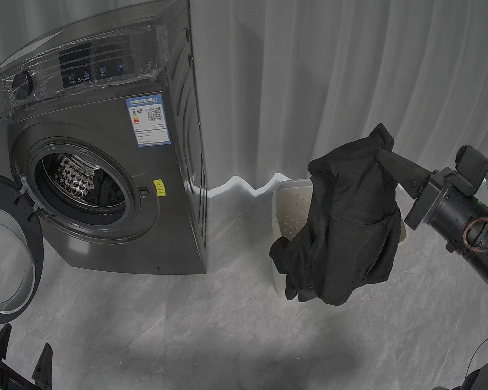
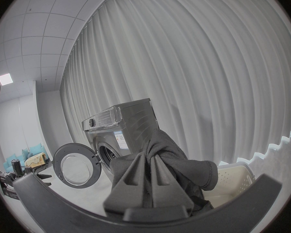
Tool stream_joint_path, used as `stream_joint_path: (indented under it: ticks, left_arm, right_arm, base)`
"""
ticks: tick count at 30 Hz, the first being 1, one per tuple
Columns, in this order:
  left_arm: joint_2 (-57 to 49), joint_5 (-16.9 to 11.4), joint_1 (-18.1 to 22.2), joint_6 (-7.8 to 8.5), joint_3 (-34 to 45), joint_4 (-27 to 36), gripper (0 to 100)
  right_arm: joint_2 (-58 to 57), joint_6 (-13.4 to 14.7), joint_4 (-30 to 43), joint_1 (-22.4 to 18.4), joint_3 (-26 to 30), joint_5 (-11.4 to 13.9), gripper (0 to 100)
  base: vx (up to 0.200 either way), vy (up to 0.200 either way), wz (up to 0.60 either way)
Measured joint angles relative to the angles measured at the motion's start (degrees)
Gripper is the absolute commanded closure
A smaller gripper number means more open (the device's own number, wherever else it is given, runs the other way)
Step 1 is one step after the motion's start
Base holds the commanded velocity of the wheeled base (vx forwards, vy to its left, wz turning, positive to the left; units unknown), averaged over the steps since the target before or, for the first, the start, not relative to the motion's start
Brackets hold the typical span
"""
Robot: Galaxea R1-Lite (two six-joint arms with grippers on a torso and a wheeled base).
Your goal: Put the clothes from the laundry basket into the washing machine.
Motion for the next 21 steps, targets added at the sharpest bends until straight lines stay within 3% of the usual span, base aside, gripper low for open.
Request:
stream_joint_path:
  ticks: [10, 21]
  left_arm:
    - [0.0, 0.0, 0.0, 0.0, 0.0, 0.0, 0]
    - [0.0, 0.0, 0.0, -0.02, 0.0, 0.0, 0]
  right_arm:
    - [0.0, 0.2, -0.1, 0.4, 0.0, 0.0, 100]
    - [-0.7, 0.2, 0.0, 0.3, 0.4, 0.0, 100]
  base:
    - [0.0, 0.2, 0.0]
    - [0.0, 0.0, 0.0]
